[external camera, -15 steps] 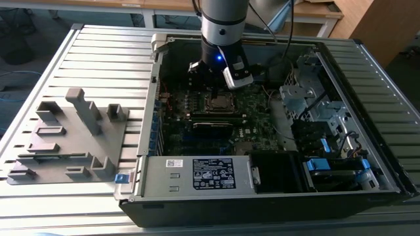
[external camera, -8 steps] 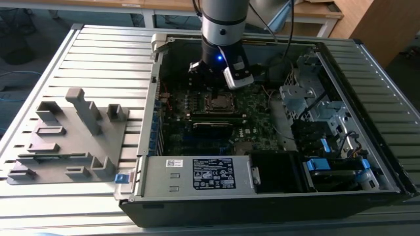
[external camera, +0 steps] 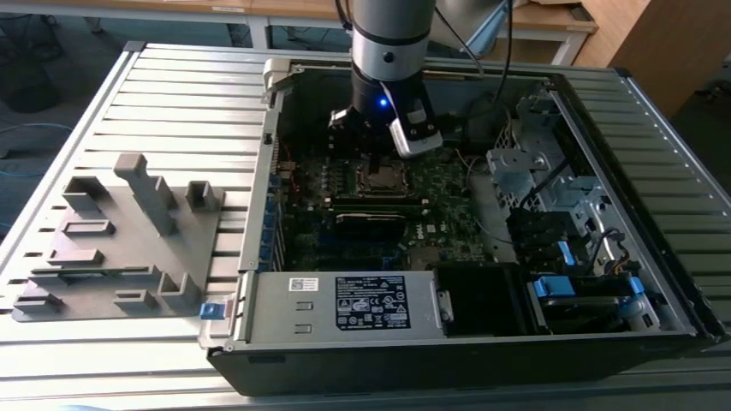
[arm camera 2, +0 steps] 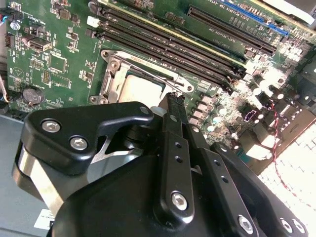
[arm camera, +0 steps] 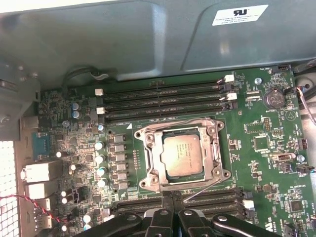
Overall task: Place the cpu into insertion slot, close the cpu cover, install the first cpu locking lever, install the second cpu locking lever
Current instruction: 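Install the second cpu locking lever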
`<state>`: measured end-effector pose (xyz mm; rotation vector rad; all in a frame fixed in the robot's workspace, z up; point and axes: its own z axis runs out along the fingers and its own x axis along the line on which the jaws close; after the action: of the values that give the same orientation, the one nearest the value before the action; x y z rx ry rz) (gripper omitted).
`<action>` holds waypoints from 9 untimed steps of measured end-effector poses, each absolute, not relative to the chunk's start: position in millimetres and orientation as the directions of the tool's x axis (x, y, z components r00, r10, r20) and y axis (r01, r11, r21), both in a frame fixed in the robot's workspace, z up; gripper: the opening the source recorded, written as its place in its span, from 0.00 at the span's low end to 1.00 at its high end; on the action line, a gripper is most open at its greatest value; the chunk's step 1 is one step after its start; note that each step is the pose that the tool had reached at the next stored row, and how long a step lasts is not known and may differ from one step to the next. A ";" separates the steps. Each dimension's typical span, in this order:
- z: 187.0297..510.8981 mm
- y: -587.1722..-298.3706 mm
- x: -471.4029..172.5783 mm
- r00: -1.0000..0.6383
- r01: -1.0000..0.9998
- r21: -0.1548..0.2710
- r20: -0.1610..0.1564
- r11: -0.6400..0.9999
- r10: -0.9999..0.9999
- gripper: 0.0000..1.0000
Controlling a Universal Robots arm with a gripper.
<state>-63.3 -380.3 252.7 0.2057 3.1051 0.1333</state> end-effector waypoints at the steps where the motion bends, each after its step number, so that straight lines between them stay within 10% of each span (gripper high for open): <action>1: 252.7 -380.8 -63.4 -0.991 0.131 0.087 -0.021 0.988 0.133 0.11; 9: 252.5 -383.4 -63.3 -0.991 0.131 0.086 -0.021 0.988 0.133 0.11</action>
<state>-63.3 -383.4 252.5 0.2059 3.1051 0.1318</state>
